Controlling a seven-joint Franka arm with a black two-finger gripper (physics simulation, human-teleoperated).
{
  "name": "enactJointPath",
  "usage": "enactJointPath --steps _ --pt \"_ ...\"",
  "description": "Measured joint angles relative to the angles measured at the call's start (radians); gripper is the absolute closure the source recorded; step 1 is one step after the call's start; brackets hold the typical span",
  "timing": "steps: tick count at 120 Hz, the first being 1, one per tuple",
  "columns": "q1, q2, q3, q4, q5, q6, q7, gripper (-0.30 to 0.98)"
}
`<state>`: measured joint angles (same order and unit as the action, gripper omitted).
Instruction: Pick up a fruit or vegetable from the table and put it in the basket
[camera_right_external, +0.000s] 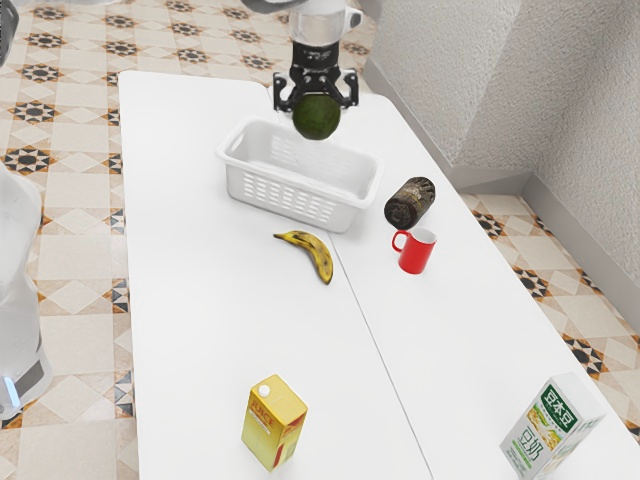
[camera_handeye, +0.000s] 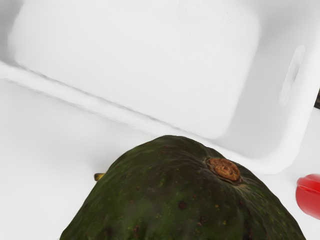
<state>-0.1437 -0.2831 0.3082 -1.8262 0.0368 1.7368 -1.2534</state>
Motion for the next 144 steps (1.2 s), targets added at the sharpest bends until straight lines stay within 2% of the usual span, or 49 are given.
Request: enactJointPath --steps 5,9,11,25,45,64,72,112,129,144 --pt "0.007 0.003 0.022 0.007 0.007 -0.019 0.001 0.43" --pt "0.020 0.008 0.033 0.018 0.012 -0.032 0.001 0.48" --pt "0.028 0.018 0.037 0.034 0.013 -0.040 0.002 0.44" --pt "0.102 0.107 0.046 0.125 0.011 -0.086 0.010 0.46" --pt "0.179 0.195 0.048 0.180 -0.012 -0.121 0.028 0.40" --pt "0.176 0.285 0.066 0.222 -0.041 -0.133 0.047 0.43" --pt "0.209 0.306 0.032 0.230 -0.050 -0.135 0.056 0.41" --pt "0.235 0.322 0.039 0.248 -0.068 -0.139 0.091 0.40" --pt "0.256 0.322 0.044 0.254 -0.077 -0.138 0.108 0.17" --pt "0.266 0.323 0.045 0.255 -0.080 -0.137 0.123 0.07"
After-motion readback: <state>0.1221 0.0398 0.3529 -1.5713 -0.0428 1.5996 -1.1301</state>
